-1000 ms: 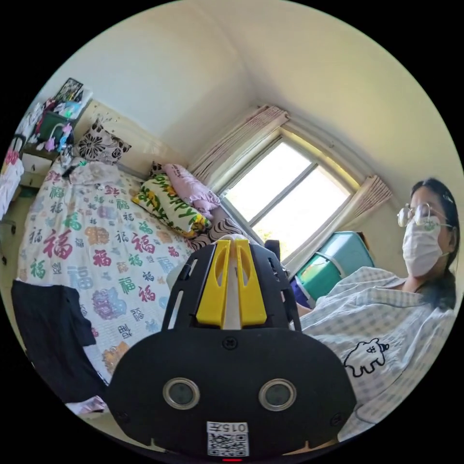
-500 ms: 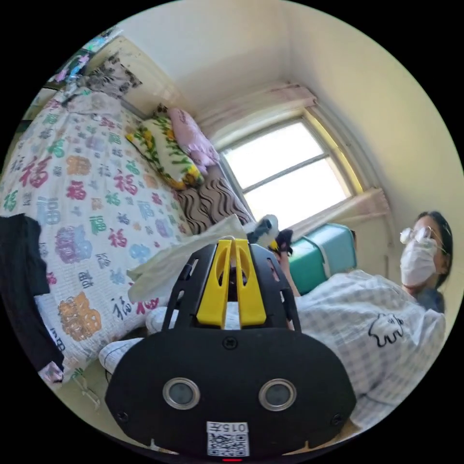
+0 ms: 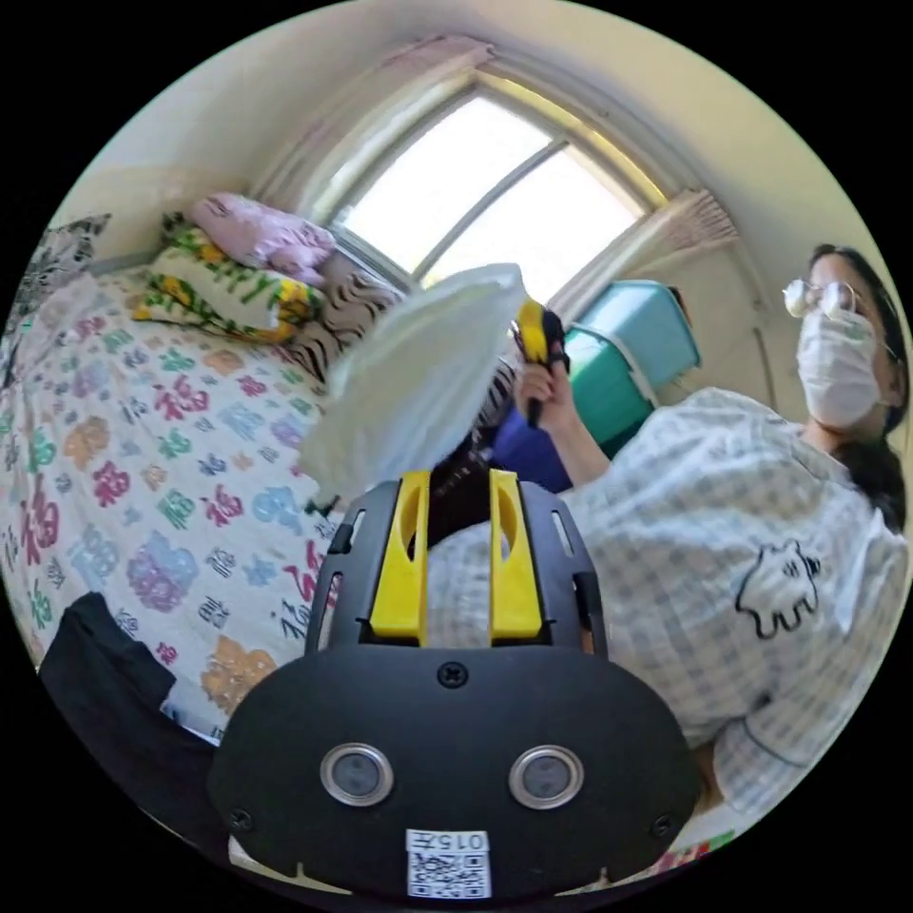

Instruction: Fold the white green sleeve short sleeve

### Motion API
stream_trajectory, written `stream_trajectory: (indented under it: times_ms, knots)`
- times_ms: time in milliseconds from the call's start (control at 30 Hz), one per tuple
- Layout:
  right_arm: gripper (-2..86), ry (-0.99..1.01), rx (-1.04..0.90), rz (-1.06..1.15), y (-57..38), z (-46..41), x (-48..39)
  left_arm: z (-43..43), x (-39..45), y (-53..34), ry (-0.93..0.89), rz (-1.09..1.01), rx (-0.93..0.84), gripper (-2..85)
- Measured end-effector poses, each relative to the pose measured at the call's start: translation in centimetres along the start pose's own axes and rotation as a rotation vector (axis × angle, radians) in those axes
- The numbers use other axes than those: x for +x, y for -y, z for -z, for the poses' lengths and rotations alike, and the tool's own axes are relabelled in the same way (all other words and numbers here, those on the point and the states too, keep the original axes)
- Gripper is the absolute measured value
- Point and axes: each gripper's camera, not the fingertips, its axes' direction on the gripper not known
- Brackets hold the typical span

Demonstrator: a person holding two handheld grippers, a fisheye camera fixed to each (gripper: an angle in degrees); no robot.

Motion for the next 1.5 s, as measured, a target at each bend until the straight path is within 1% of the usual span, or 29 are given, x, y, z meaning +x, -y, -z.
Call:
stream_trajectory:
  times_ms: [33,67,133,167,200,267,300,333,367,400,433,500,567,600,633,667,700,767,800,833,867,900,1000,1100,1167,1267,1367,1433,1500]
  knots:
    - [-0.7,-0.001,0.000,0.005,0.3,0.6,-0.2,0.2,0.0,1.0,0.020,-0.010,0.071,9.8]
    - [-0.7,-0.010,-0.004,0.003,0.6,1.1,-0.4,0.1,0.0,1.6,0.036,-0.016,0.092,9.9]
    - [-0.7,-0.032,-0.042,0.008,1.2,1.5,-0.7,-0.6,0.0,4.0,0.178,-0.023,0.119,11.8]
    - [-0.7,-0.001,-0.038,0.018,1.6,1.8,-0.9,-0.9,0.1,4.6,0.213,-0.033,0.116,12.6]
    - [-0.7,0.019,-0.030,0.021,1.8,2.0,-1.0,-1.7,0.3,5.9,0.279,-0.065,0.093,14.1]
    - [-0.7,0.080,0.011,0.002,2.8,2.9,-0.7,-3.7,0.7,7.7,0.325,-0.143,0.026,15.1]
    - [-0.7,0.076,0.016,-0.008,3.0,3.1,-0.6,-5.6,0.7,8.9,0.342,-0.178,-0.069,14.6]
    - [-0.7,0.056,0.007,-0.022,3.6,3.4,-0.3,-7.3,0.6,10.0,0.295,-0.205,-0.168,8.2]
    - [-0.7,0.043,-0.006,-0.031,4.1,3.6,-0.1,-7.9,0.7,10.5,0.254,-0.225,-0.197,5.1]
    - [-0.7,0.037,-0.010,-0.039,4.4,3.7,0.1,-8.6,0.5,11.2,0.209,-0.239,-0.185,2.3]
    - [-0.7,0.037,-0.013,-0.054,4.9,4.1,0.4,-9.0,-0.1,12.0,0.198,-0.211,-0.176,0.7]
    - [-0.7,0.035,-0.010,-0.083,5.8,4.7,1.2,-9.2,-1.3,13.3,0.178,-0.153,-0.191,0.2]
    - [-0.7,0.027,-0.007,-0.113,7.0,5.2,2.2,-8.5,-2.4,14.1,0.129,-0.113,-0.157,0.8]
    - [-0.7,0.029,-0.007,-0.121,7.3,5.2,2.4,-7.9,-2.8,14.5,0.080,-0.090,-0.148,1.7]
    - [-0.7,0.042,-0.010,-0.132,8.0,5.2,2.8,-7.6,-2.9,14.5,0.048,-0.081,-0.153,11.9]
    - [-0.7,0.055,-0.012,-0.135,8.7,5.2,3.2,-7.6,-2.8,14.5,0.055,-0.069,-0.159,17.0]
    - [-0.7,0.064,-0.013,-0.136,9.1,5.1,3.3,-8.1,-2.7,14.3,0.112,-0.036,-0.184,20.3]
    - [-0.7,0.102,-0.024,-0.147,10.5,4.6,4.2,-9.3,-2.5,13.9,0.240,0.022,-0.193,21.7]
    - [-0.7,0.112,-0.029,-0.149,10.9,4.4,4.4,-9.8,-2.5,13.9,0.332,0.063,-0.121,19.0]
    - [-0.7,0.130,-0.044,-0.153,11.7,4.0,4.8,-10.1,-2.4,14.4,0.374,0.044,-0.030,13.8]
    - [-0.7,0.133,-0.063,-0.154,12.6,3.7,5.3,-10.2,-2.3,14.8,0.386,0.017,0.003,9.7]
    - [-0.7,0.127,-0.072,-0.156,13.0,3.7,5.5,-10.3,-2.5,15.8,0.402,0.005,0.048,1.6]
    - [-0.7,0.102,-0.071,-0.146,15.5,4.5,6.7,-9.1,-4.7,19.2,0.361,0.030,0.024,0.1]
    - [-0.7,0.005,-0.102,-0.138,18.1,5.8,8.2,-6.5,-7.7,22.9,0.424,0.076,0.063,-0.3]
    - [-0.7,-0.054,-0.122,-0.137,19.9,6.3,9.6,-5.4,-10.2,26.3,0.366,0.099,0.029,-0.4]
    - [-0.7,-0.060,-0.088,-0.186,22.1,7.2,12.1,-3.8,-13.6,32.9,0.298,0.078,-0.010,-0.4]
    - [-0.6,-0.077,-0.098,-0.236,24.1,7.4,14.7,-3.1,-14.7,40.2,0.387,0.040,-0.024,-0.4]
    - [-0.6,-0.051,-0.089,-0.253,24.7,7.3,16.2,-4.9,-13.6,45.9,0.520,-0.102,-0.060,-0.4]
    - [-0.6,-0.034,-0.088,-0.306,24.7,7.3,17.9,-7.8,-13.1,49.1,0.549,-0.174,-0.103,-0.3]
